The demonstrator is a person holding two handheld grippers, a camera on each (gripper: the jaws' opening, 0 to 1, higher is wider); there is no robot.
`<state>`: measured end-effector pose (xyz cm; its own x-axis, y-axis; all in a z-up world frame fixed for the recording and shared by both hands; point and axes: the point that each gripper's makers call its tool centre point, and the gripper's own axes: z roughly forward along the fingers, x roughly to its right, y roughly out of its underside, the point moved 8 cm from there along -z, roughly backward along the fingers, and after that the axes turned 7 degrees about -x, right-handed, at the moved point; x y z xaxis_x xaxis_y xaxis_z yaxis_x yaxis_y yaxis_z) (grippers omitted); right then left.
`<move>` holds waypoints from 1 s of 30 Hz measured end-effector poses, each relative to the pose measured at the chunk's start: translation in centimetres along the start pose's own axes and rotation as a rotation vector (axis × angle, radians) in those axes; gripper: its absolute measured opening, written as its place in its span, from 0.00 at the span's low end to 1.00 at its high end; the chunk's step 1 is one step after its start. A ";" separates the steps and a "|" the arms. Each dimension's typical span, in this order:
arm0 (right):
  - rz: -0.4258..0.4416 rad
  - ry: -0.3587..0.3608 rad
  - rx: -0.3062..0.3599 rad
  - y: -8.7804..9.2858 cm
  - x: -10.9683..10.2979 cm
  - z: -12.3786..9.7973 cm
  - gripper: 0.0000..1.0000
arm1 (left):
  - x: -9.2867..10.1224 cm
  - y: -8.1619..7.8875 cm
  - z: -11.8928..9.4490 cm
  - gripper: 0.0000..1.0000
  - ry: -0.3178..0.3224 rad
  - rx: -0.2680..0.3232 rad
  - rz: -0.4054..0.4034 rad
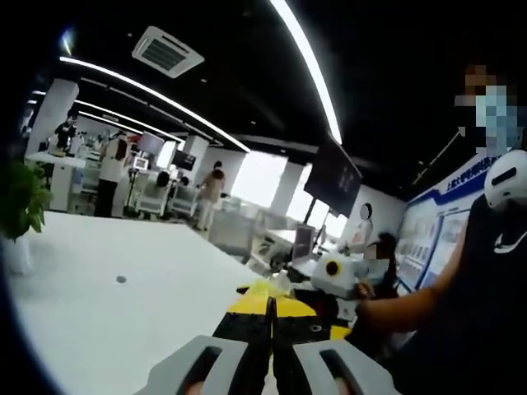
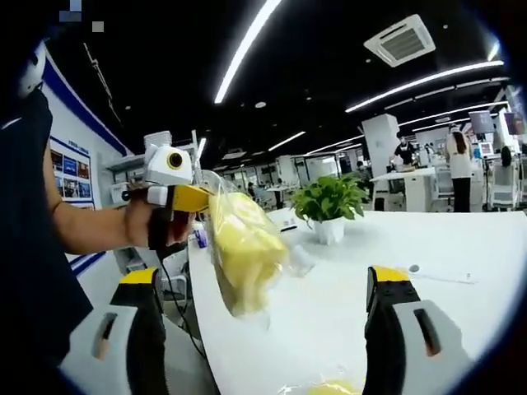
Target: Compare the silicone blocks by pressing each to a similar depth, holding the contact briefly, and releasing to observe deformation and rebound differences across the visible hardness samples.
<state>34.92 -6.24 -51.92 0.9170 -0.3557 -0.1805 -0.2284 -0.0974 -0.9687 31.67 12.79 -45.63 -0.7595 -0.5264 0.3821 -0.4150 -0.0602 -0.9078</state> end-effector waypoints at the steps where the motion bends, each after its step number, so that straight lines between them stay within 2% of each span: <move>1: -0.001 0.011 0.000 0.1 0.2 -0.2 0.96 | -0.2 0.0 -0.1 0.00 -0.006 0.006 -0.005; 7: 0.013 0.116 0.012 1.3 1.8 -2.7 0.96 | -1.5 0.7 -0.3 0.00 -0.046 0.003 -0.051; 13: -0.010 0.205 -0.037 3.1 3.0 -5.3 0.96 | -2.0 1.2 -0.5 0.00 -0.058 0.002 -0.078; 17: 0.026 0.268 -0.053 5.2 4.2 -7.7 0.97 | -1.7 1.5 -0.2 0.00 -0.062 -0.003 -0.087; 23: 0.017 0.359 -0.096 7.8 4.9 -10.8 0.97 | -2.2 2.3 0.0 0.00 -0.075 -0.004 -0.122; 30: 0.045 0.425 -0.155 11.1 5.1 -13.1 0.96 | -2.8 3.6 0.1 0.00 -0.085 -0.019 -0.149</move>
<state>32.77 -21.26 -61.31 0.6966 -0.7098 -0.1042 -0.3411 -0.1999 -0.9185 32.33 13.98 -49.98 -0.6440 -0.5830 0.4954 -0.5299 -0.1272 -0.8385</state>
